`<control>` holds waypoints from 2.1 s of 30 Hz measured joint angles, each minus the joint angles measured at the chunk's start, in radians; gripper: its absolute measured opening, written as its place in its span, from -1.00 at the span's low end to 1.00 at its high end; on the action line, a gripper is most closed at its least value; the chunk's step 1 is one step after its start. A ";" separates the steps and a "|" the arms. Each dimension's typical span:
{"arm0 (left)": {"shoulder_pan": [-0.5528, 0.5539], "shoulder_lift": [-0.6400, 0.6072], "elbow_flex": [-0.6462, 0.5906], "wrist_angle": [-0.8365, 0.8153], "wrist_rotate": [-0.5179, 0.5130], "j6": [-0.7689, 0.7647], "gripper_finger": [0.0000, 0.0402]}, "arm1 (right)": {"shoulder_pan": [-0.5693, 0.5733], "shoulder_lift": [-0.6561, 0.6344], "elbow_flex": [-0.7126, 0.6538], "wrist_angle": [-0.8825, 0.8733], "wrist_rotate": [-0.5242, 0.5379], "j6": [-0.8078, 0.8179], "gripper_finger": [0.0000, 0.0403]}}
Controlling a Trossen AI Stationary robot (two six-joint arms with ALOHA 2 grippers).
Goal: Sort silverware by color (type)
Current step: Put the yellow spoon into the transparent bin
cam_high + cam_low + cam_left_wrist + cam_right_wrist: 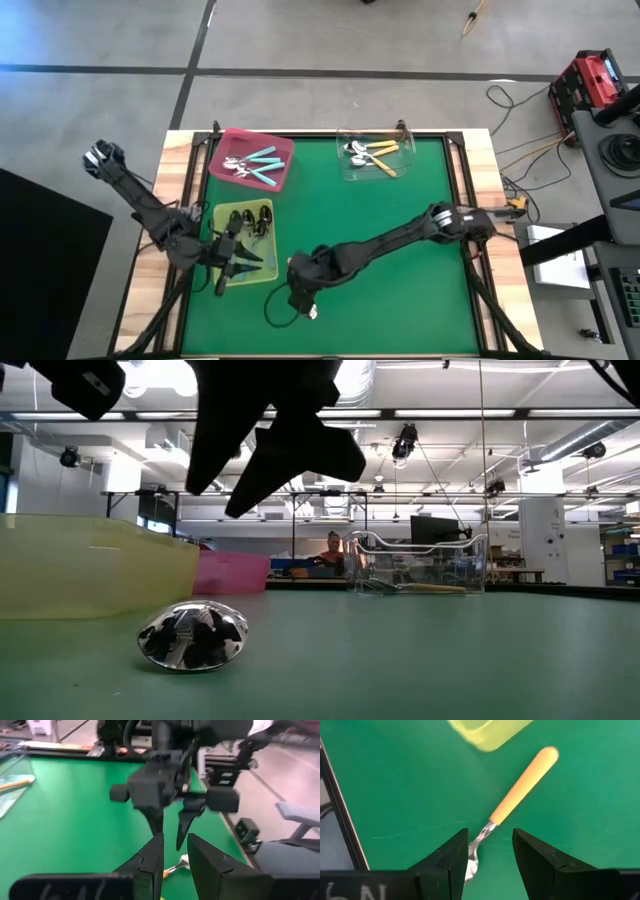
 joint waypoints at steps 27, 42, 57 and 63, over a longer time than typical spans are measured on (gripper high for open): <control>-0.054 0.089 -0.058 0.190 -0.008 0.009 -0.66 | 0.045 0.226 0.257 -0.182 0.151 0.111 -0.29; -0.054 0.091 -0.057 0.192 -0.009 0.012 -0.66 | 0.050 0.225 0.141 -0.071 0.178 0.115 -0.29; -0.054 0.091 -0.057 0.192 -0.018 0.059 -0.66 | 0.044 0.212 0.090 -0.116 0.193 -0.032 -0.87; -0.054 0.091 -0.057 0.192 -0.040 0.069 -0.66 | 0.034 0.179 0.086 -0.201 0.193 -0.048 -0.85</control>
